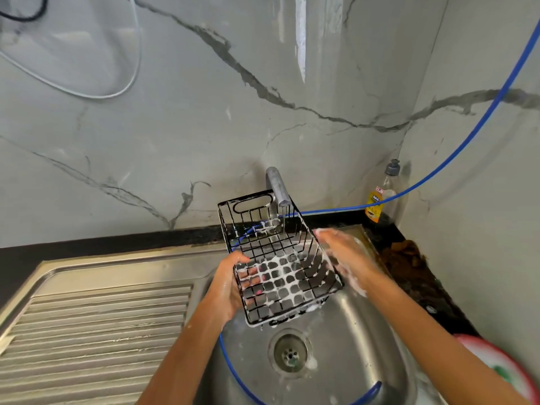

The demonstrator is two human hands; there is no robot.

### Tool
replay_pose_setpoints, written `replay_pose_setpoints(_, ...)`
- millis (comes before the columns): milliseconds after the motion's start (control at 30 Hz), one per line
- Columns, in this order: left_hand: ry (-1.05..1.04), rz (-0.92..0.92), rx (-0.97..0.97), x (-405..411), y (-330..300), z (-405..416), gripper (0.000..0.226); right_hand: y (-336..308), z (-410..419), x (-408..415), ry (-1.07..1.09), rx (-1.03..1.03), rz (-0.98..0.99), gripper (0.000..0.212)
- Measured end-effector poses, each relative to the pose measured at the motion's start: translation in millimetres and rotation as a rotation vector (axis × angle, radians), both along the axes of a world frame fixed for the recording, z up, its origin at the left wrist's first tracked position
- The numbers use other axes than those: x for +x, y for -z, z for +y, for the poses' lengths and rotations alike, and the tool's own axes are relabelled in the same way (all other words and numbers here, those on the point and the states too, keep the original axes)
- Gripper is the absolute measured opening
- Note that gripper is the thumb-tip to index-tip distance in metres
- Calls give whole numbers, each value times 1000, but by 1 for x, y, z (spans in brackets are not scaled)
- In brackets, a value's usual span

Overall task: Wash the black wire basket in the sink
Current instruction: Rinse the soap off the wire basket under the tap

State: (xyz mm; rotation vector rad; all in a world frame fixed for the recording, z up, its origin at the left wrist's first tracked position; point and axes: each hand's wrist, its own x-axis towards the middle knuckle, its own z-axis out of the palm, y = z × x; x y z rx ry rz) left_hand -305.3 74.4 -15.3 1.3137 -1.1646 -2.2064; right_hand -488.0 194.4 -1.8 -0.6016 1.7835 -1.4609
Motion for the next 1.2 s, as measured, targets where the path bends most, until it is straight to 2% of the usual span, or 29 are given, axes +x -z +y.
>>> replay_pose_setpoints(67,-80,-11,-43,2,2,-1,21,-8,-17,2,175,-87,119,16)
replay_pose_setpoints(100,-108,-15,-64,6,3,-2,19,-10,-26,4,202,-117,177,16)
replay_pose_setpoints(200,-142,4,-101,9,10,-3,35,-12,-46,17,-10,-86,218,19)
replay_pose_setpoints(300,-157,5,-99,10,18,-3,57,-6,-69,32,-234,-101,-65,22)
replay_pose_setpoints(400,-182,14,-84,9,26,-1,66,2,-96,34,-222,-170,-302,24)
replay_pose_setpoints(533,-183,-17,-72,10,36,0,90,5,-124,23,-185,-255,-549,28)
replay_pose_setpoints(600,-182,-14,-51,10,37,0,86,5,-133,17,-228,-270,-589,30)
replay_pose_setpoints(633,-185,-11,-61,10,38,0,75,5,-138,15,-260,-272,-594,29)
replay_pose_setpoints(700,-197,8,-54,8,44,-2,45,6,-146,12,-329,-253,-582,30)
replay_pose_setpoints(733,-193,12,-46,8,46,-3,39,7,-149,10,-365,-224,-563,31)
replay_pose_setpoints(867,-195,40,-28,6,51,-3,62,4,-152,-5,-630,30,-340,51)
replay_pose_setpoints(967,-201,51,-28,4,57,-3,70,-1,-146,-13,-793,223,-126,67)
replay_pose_setpoints(1067,-201,56,-33,1,58,0,74,-5,-142,-13,-826,304,8,59)
replay_pose_setpoints(1200,-197,45,-26,3,59,3,69,-4,-140,-14,-856,308,79,48)
